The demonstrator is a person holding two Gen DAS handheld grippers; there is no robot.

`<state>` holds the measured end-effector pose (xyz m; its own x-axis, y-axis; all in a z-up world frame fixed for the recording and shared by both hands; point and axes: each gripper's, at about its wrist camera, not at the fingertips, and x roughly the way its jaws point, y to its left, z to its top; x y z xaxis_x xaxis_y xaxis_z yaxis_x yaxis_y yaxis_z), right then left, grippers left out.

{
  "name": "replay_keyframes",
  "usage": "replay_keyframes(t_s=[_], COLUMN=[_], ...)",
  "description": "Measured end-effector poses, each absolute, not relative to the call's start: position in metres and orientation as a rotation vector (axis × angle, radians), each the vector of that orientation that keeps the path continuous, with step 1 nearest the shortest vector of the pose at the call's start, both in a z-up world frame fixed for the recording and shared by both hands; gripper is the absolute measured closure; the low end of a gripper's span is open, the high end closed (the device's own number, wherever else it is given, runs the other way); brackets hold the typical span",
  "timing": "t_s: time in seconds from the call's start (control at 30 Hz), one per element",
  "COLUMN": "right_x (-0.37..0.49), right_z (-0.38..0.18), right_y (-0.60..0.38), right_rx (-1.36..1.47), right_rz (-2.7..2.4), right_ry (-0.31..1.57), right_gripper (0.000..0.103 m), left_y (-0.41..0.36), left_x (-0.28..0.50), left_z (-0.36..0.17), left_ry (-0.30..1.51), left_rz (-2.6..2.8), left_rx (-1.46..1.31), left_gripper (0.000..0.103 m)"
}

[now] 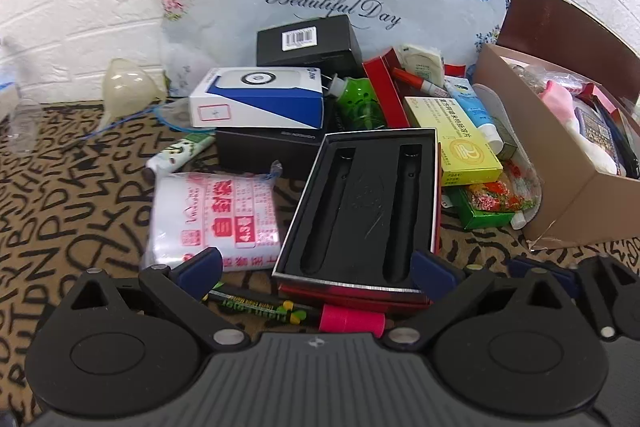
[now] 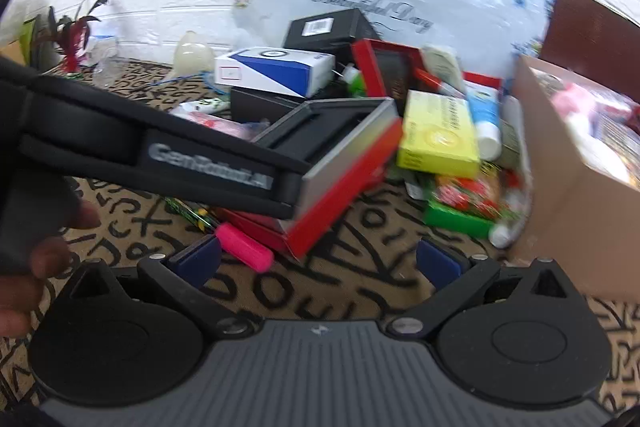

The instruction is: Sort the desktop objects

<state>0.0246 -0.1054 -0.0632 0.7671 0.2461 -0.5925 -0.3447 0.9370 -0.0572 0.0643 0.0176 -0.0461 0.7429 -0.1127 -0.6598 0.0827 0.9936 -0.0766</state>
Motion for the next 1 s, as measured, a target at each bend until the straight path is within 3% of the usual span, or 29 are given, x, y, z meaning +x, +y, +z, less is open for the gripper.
replay_keyframes(t_s=[0.43, 0.5, 0.8, 1.0], right_x=[0.050, 0.053, 0.051, 0.049], right_z=[-0.069, -0.071, -0.071, -0.064], right_y=[-0.089, -0.091, -0.113, -0.137], right_rx=[-0.191, -0.180, -0.084, -0.057], right_rz=[0.394, 0.406, 0.409, 0.349], right_ry=[0.608, 0.613, 0.625, 0.617], right_gripper=[0.011, 0.028, 0.046, 0.042], left_y=[0.029, 0.034, 0.046, 0.038], left_x=[0.094, 0.096, 0.095, 0.115], left_z=[-0.061, -0.062, -0.054, -0.050], left_ry=[0.777, 0.783, 0.786, 0.780], left_rz=[-0.188, -0.209, -0.294, -0.296], left_rx=[-0.065, -0.081, -0.179, -0.179], left_gripper=[0.001, 0.002, 0.018, 0.020])
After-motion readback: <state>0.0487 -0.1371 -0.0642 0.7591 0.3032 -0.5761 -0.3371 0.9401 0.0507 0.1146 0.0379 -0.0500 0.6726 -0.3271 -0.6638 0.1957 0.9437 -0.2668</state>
